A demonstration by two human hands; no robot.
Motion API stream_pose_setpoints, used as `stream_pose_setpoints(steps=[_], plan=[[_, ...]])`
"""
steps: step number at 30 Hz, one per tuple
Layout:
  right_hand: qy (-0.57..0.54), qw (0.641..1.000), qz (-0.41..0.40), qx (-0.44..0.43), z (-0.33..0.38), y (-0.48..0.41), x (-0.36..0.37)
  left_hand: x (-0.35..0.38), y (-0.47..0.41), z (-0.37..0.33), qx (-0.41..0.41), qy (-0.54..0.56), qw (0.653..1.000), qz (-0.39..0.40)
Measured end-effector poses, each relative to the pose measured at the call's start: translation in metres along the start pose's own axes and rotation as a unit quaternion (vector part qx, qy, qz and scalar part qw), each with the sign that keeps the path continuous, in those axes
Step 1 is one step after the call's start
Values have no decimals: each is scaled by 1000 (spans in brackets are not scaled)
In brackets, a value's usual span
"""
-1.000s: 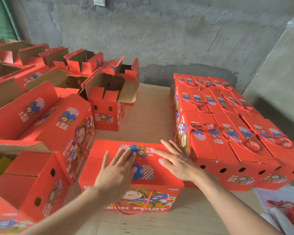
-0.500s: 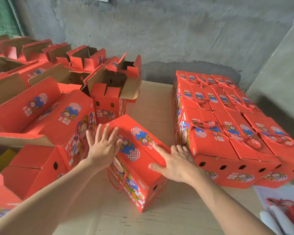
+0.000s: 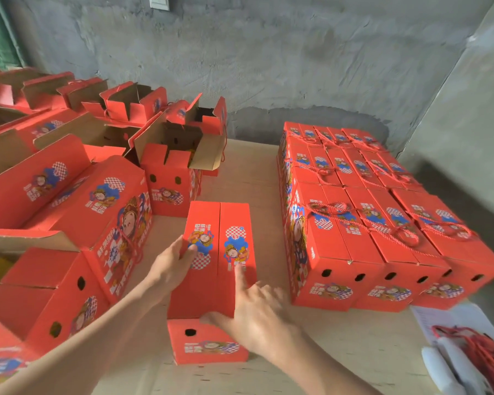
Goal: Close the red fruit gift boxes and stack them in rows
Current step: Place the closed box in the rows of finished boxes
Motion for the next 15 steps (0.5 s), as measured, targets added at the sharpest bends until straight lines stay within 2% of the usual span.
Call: stream_pose_setpoints(steps=[2,4,5,7,9,11,13,15], plan=[[-147,989,34,10,-5,4,1,-19,8,7,-12,-8,999,-45],[-275,961,-30,28,-25,4,-7,-39,30,20,-40,-16,990,-132],[-322,943,-47,66,-42,0,-4,-45,42,29,-59,-15,983,-171],[-388,903,22,184,-71,-6,26,-44,67,56,-129,17,971,-200],[-457,840,145,254,-74,-6,64,-23,83,78,-194,79,968,-141],[-562,744,236,274,-59,-8,89,1,90,80,-230,155,958,-69],[-652,660,265,265,-38,-17,85,13,89,75,-268,240,932,-52],[-700,618,237,268,-26,-30,64,19,79,62,-299,354,884,-58]])
Point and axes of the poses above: each hand's wrist, its own y-axis away from the middle knuckle, its own x-axis out of the palm, z = x × y, the point moved 9 cm from there along -y, towards the middle knuckle, and after that the axes turned 15 degrees about x, right-handed, at the moved point
